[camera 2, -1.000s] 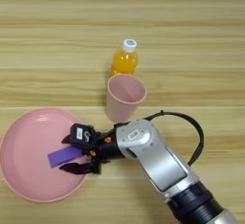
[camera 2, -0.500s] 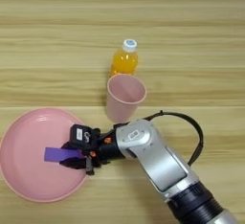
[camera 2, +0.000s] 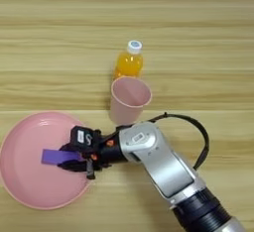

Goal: Move the objects on the table

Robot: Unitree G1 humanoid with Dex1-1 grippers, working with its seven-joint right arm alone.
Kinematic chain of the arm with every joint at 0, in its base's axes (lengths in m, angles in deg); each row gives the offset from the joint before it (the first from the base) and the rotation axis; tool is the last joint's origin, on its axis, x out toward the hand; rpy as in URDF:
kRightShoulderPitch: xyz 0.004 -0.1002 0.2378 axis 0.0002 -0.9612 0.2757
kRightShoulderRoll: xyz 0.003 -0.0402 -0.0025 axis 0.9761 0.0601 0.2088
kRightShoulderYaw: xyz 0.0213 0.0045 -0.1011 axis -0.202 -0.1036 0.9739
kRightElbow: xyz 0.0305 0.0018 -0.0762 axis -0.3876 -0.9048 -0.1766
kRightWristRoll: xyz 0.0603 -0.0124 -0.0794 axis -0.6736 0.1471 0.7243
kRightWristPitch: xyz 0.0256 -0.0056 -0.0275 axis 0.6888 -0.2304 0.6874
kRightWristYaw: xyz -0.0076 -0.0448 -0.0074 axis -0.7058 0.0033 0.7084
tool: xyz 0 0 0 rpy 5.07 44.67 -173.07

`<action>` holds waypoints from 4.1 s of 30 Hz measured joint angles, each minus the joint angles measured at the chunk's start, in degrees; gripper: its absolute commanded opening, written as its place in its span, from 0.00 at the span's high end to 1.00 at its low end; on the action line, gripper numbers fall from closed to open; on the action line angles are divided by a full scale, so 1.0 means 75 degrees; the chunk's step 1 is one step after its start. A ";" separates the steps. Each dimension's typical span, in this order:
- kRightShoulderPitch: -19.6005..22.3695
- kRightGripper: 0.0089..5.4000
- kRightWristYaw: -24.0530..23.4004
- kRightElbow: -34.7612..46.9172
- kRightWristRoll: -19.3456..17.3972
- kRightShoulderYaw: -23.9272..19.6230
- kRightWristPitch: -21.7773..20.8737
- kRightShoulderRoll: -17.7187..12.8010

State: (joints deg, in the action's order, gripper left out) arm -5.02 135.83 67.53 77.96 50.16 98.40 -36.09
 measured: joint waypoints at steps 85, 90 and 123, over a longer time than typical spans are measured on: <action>0.3271 0.74 -0.2194 -0.9884 0.0090 -0.3827 -0.2718 -0.0664; 0.3427 0.67 -0.2302 -1.0146 0.0134 -0.3825 -0.2853 -0.0664; 0.3528 0.04 -0.2001 -0.8246 -0.0277 -0.4361 -0.2747 -0.0947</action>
State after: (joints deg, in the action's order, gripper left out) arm 21.43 120.82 5.68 75.88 17.46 77.80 -43.19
